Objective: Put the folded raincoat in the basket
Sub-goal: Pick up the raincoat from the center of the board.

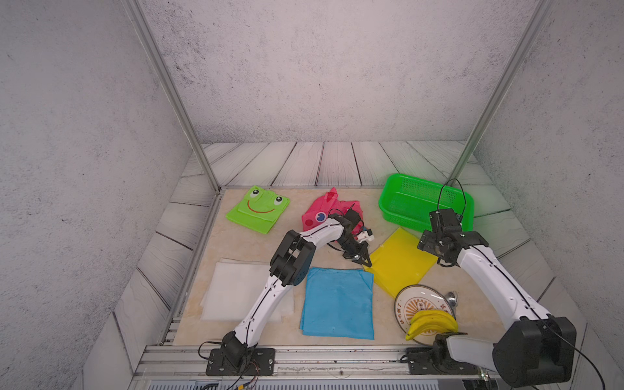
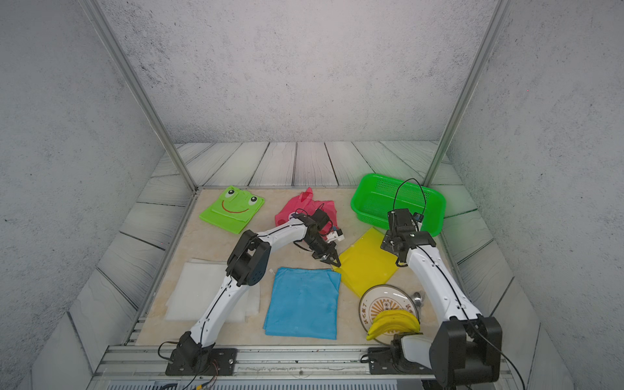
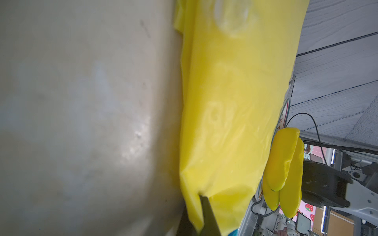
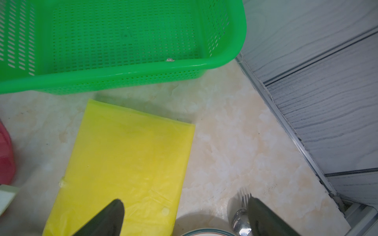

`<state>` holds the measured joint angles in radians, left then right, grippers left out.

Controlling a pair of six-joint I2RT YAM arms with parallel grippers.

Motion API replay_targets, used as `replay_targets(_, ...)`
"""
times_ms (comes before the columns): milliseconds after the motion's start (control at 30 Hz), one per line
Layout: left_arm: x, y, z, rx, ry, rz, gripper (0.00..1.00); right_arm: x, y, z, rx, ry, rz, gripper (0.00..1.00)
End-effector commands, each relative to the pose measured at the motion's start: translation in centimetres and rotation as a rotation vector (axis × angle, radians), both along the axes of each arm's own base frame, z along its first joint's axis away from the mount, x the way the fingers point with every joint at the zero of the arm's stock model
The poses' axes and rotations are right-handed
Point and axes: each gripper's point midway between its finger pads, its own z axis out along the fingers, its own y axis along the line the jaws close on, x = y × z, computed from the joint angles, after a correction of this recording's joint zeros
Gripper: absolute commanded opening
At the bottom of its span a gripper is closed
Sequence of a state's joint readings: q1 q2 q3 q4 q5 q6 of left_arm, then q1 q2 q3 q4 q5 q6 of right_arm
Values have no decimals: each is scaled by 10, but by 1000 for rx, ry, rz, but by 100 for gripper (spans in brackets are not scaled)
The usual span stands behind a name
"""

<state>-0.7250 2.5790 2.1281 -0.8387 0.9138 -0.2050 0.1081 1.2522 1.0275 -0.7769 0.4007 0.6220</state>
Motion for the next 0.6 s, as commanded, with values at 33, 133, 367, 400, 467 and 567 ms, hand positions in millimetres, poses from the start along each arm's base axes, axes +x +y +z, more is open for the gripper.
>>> replay_targets(33,15,4,40,6,-202,-45,0,-4,-5,9,-1,20,-63,94)
replay_targets(133,25,3,70,-13,-326,-73,0,-1,0,9,30,49,-71,92)
replay_targets(367,14,-6,111,-14,-622,-260,0,12,21,16,154,70,-49,92)
replay_targets(400,12,-6,115,-11,-667,-290,0,14,23,17,164,64,-50,92)
replay_targets(467,7,-8,127,-11,-760,-348,0,16,23,22,174,49,-66,92)
replay_targets(567,-4,-10,144,-18,-872,-445,0,17,22,30,193,24,-96,92)
